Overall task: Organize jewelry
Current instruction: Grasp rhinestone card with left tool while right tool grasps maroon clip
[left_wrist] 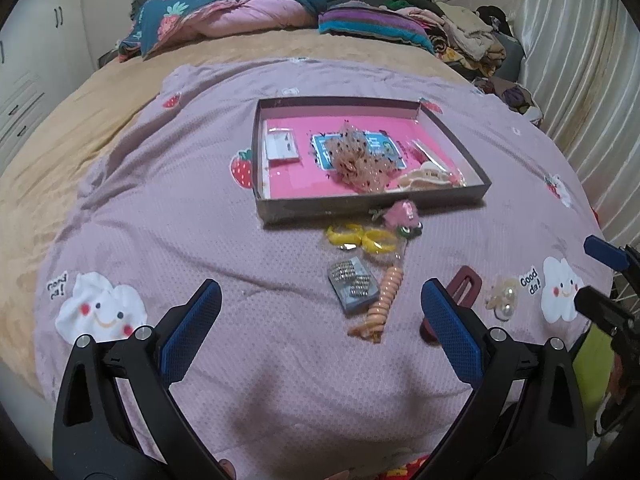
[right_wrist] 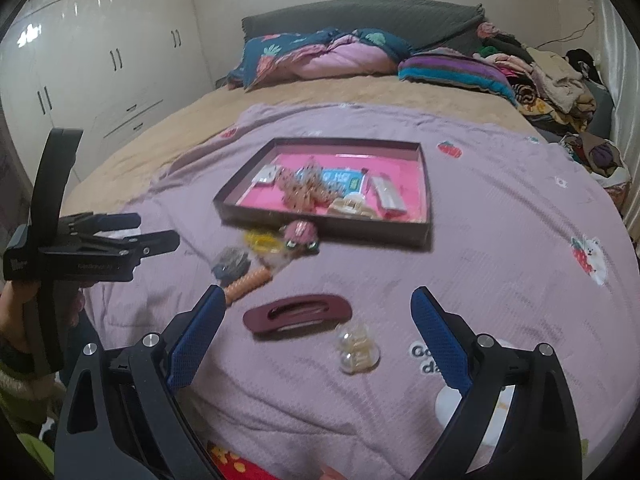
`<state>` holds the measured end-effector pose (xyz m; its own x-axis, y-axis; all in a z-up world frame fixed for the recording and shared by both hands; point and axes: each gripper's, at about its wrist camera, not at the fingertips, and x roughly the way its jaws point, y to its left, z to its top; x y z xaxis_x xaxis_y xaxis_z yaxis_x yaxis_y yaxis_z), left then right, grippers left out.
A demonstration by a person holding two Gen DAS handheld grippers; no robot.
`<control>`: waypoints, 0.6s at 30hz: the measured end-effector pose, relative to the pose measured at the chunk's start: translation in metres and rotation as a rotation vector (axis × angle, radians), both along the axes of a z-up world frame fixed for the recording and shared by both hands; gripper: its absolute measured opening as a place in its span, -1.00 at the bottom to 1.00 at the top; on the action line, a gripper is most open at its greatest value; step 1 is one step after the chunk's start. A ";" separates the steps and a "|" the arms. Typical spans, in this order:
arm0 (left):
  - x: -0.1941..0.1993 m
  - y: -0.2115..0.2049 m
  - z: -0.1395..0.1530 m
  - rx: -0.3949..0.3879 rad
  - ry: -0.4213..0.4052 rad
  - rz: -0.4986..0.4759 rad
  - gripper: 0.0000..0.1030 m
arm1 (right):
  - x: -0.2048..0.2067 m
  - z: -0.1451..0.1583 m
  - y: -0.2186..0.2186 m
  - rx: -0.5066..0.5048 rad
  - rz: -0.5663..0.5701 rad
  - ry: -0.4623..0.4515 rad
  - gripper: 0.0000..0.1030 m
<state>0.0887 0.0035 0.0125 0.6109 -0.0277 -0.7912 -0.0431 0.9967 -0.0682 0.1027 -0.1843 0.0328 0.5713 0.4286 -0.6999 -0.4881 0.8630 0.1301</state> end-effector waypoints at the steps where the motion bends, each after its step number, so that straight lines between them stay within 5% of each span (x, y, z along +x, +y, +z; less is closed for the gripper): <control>1: -0.001 -0.001 -0.002 -0.004 0.005 -0.002 0.81 | -0.002 -0.002 0.001 -0.002 0.004 0.006 0.81; 11: 0.004 -0.002 -0.036 -0.062 0.093 -0.019 0.80 | -0.012 -0.022 0.020 -0.023 0.066 0.060 0.81; 18: 0.021 -0.011 -0.055 -0.107 0.141 -0.046 0.33 | -0.015 -0.047 0.036 -0.040 0.100 0.121 0.81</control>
